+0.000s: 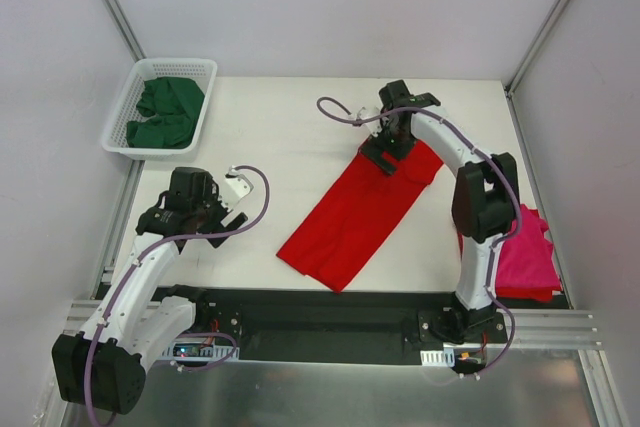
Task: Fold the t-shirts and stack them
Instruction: Rotate the tshirt 90 degrees
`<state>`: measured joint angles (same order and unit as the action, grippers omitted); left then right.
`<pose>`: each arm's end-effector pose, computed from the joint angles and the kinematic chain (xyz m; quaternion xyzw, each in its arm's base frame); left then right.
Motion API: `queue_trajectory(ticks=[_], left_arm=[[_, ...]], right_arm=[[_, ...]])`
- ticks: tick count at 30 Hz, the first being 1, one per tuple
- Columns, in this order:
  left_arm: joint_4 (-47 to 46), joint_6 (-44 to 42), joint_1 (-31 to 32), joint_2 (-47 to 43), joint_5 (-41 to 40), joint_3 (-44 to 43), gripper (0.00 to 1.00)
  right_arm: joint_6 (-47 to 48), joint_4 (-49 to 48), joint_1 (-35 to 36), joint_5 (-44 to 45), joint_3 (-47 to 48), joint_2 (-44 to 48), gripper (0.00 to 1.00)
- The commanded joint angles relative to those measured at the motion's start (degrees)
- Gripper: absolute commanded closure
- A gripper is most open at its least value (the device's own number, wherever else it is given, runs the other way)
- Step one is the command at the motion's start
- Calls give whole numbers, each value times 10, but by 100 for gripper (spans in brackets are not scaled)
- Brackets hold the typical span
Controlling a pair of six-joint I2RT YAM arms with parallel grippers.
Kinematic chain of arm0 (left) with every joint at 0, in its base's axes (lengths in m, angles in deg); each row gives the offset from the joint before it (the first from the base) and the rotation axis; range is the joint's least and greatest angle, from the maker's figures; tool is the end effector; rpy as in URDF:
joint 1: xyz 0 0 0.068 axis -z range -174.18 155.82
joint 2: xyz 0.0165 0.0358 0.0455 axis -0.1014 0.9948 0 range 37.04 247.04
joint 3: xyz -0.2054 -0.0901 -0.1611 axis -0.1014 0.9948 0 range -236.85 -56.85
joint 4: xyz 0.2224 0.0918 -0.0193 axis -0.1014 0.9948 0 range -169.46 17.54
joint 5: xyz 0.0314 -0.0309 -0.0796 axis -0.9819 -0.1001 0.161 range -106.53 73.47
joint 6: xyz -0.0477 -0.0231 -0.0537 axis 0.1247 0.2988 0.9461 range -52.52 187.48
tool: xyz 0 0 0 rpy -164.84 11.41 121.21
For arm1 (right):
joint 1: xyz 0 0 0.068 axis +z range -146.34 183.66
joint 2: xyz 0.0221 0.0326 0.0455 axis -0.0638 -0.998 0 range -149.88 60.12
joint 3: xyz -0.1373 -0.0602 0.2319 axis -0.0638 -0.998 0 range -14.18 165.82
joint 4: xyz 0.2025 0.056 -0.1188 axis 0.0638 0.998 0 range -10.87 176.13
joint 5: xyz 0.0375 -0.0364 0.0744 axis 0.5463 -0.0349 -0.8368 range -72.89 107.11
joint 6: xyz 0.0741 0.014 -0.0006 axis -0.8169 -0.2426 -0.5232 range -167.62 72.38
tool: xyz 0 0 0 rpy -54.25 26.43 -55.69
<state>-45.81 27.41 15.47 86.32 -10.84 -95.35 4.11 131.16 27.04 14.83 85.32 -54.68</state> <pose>0.1709 -0.0355 0.2372 0.4046 0.8274 0.0573 0.3853 0.3814 0.1676 0.2283 -0.6006 0.7748 -0.0292 0.1953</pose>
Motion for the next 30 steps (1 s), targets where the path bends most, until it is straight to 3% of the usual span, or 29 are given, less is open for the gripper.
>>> queue_trajectory(ticks=[1, 7, 11, 15, 23, 30], left_arm=[[-5, -7, -4, -4, 3, -3, 1], [-5, -6, -5, -6, 0, 4, 1], [-5, -7, -5, -2, -4, 0, 1], [-4, -8, -5, -2, -12, -1, 1], [-4, -6, -5, -1, -15, -6, 1], [-4, -5, -6, -9, -19, -2, 1]], right_arm=[[-58, -57, -8, 33, -23, -18, 4], [-70, -78, -10, 6, -18, -75, 4], [-57, 0, -10, -4, 81, -179, 4], [-16, 45, 0, -1, 160, -215, 2], [134, 44, 69, 66, 186, -246, 4], [198, 47, 113, 72, 231, -274, 4]])
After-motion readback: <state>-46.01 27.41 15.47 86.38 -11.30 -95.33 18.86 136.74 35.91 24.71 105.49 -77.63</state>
